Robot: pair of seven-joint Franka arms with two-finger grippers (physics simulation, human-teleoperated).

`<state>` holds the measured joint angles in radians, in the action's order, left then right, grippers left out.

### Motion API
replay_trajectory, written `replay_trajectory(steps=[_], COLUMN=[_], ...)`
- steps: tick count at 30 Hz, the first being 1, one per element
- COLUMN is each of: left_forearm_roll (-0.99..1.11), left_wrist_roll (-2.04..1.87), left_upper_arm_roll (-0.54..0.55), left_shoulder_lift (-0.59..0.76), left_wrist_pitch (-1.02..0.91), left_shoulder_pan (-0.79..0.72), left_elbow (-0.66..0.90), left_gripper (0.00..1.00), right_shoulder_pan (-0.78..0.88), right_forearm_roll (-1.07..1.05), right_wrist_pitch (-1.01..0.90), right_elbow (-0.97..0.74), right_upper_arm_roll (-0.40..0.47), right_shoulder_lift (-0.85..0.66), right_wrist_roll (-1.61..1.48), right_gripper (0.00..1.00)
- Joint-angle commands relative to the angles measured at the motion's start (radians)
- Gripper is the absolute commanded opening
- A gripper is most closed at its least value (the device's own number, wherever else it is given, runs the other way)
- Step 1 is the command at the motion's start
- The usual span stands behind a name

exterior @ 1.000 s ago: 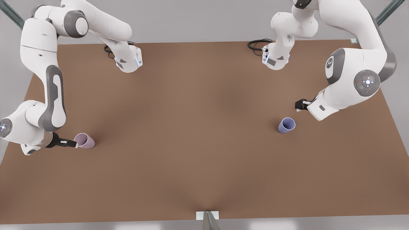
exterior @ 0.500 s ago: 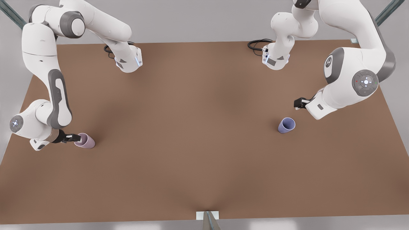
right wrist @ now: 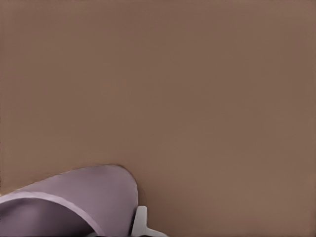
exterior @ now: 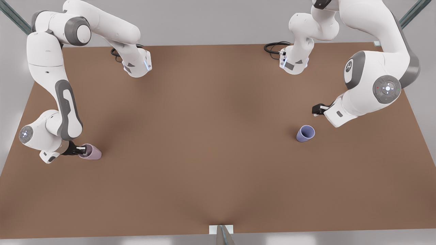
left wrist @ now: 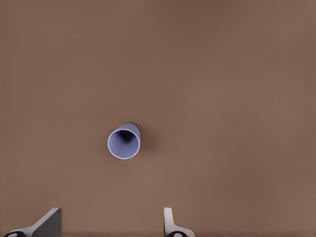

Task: Stack the cups, with the pink cup at the bottom and the purple cup at the top

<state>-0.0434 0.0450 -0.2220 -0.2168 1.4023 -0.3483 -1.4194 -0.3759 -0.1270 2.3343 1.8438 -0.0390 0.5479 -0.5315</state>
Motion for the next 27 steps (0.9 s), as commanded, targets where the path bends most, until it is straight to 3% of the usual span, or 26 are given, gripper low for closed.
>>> replay_trajectory(steps=[1, 3, 8, 13, 17, 20, 21, 27], left_forearm_roll=[0.000, 0.000, 0.000, 0.000, 0.000, 0.000, 0.002, -0.004], left_wrist_roll=[-0.002, -0.002, -0.004, -0.002, -0.002, -0.002, -0.004, -0.002], left_upper_arm_roll=[0.000, 0.001, 0.001, 0.001, 0.001, 0.001, 0.000, -0.007], left_shoulder_lift=[0.002, 0.005, 0.011, 0.010, 0.010, 0.002, -0.001, 0.001], left_wrist_pitch=[-0.002, -0.002, -0.009, -0.011, -0.014, -0.014, -0.006, 0.035], left_shoulder_pan=[0.000, -0.003, -0.003, -0.003, -0.003, -0.003, -0.003, 0.009], left_elbow=[0.000, 0.001, 0.002, 0.000, 0.000, 0.000, 0.000, 0.002], left_gripper=[1.00, 1.00, 1.00, 1.00, 1.00, 1.00, 1.00, 1.00], right_shoulder_pan=[0.000, 0.008, 0.221, 0.586, 0.822, 0.977, 0.996, 1.114], right_forearm_roll=[0.010, 0.010, 0.018, 0.018, 0.009, 0.007, 0.007, 0.007], right_wrist_pitch=[0.003, -0.026, -0.150, -0.352, -0.458, -0.455, -0.429, -0.056], right_elbow=[0.002, -0.001, -0.020, -0.192, -0.556, -0.885, -0.965, -1.074], right_upper_arm_roll=[-0.001, -0.004, -0.001, -0.004, -0.031, -0.044, -0.085, -0.133], right_shoulder_lift=[-0.011, -0.036, -0.114, -0.114, 0.101, 0.317, 0.377, 0.550], right_wrist_roll=[-0.044, -0.032, 0.342, 1.004, 1.504, 1.714, 1.768, 1.880], right_gripper=[0.21, 0.21, 0.21, 0.21, 0.21, 0.21, 0.21, 0.21])
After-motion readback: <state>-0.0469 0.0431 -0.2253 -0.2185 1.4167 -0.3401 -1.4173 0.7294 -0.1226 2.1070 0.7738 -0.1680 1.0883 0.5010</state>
